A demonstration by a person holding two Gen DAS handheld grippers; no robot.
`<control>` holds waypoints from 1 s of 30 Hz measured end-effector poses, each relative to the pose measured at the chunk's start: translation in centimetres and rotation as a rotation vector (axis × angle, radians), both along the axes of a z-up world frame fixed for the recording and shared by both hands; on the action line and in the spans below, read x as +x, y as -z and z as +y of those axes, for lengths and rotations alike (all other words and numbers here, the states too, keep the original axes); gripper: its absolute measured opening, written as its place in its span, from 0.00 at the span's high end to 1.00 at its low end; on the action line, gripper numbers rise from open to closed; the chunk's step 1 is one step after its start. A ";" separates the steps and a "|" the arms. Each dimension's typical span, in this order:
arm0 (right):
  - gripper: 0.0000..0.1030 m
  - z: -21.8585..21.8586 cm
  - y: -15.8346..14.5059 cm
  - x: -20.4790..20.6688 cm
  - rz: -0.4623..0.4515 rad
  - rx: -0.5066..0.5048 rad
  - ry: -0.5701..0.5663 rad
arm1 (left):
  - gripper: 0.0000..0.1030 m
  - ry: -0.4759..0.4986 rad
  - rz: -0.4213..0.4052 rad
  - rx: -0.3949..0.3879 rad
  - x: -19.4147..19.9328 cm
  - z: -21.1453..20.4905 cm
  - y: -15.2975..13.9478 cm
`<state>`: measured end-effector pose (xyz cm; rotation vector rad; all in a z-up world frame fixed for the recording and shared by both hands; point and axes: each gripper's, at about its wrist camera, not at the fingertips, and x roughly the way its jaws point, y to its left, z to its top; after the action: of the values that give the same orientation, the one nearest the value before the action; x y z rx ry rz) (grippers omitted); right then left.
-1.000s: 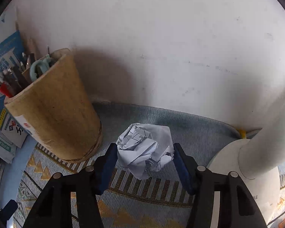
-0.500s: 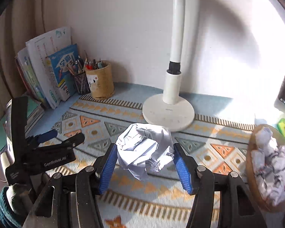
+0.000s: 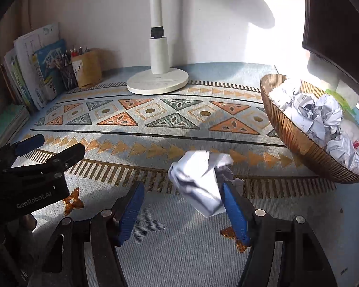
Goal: Organize objects
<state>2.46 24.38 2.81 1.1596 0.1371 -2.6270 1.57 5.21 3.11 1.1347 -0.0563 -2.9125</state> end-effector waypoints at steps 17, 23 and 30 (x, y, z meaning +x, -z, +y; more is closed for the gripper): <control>0.15 2.6 1.3 -4.9 -0.120 -0.094 0.058 | 0.06 -0.011 -0.077 -0.015 -1.1 0.5 1.2; 0.48 3.0 1.6 -5.4 -0.128 -0.103 0.072 | 0.06 -0.016 -0.121 -0.007 -1.7 0.2 1.8; 0.49 3.0 0.5 -4.2 -0.049 -0.105 0.071 | 0.06 -0.039 -0.137 -0.040 -1.9 0.4 2.1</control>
<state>-1.72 27.42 2.31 1.2133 -0.0511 -2.6286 -0.34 5.59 1.02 1.3113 -0.0927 -2.7831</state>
